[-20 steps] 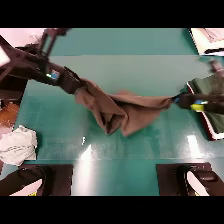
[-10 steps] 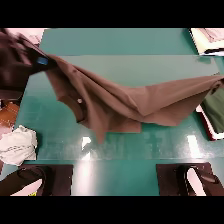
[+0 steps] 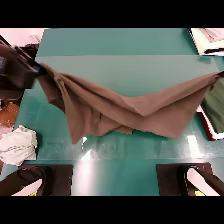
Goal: Fold the shirts.
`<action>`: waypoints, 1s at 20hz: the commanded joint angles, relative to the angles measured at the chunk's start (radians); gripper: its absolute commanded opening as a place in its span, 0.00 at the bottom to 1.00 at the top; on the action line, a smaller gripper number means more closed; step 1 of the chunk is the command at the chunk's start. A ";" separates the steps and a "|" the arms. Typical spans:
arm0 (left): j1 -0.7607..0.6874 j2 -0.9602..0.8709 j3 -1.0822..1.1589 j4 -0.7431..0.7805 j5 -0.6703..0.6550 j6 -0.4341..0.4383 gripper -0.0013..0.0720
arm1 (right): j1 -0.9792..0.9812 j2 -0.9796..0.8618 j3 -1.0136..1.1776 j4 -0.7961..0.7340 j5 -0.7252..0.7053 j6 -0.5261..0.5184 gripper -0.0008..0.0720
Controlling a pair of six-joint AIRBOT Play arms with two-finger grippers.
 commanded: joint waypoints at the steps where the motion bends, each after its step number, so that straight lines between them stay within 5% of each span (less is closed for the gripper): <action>1: 0.001 -0.022 -0.278 0.142 0.292 -0.014 0.05 | 0.042 -0.152 -0.095 0.008 -0.063 0.003 0.03; 7: 0.114 -0.104 -0.359 0.130 0.705 -0.242 0.05 | 0.175 -0.268 -0.151 0.010 -0.437 0.003 0.03; 13: 0.161 -0.039 -0.308 0.145 0.645 -0.223 0.05 | 0.218 -0.127 -0.151 0.002 -0.567 -0.042 0.03; 20: 0.161 0.146 0.127 0.062 0.476 -0.190 0.05 | 0.097 0.179 0.069 0.003 -0.353 -0.040 0.03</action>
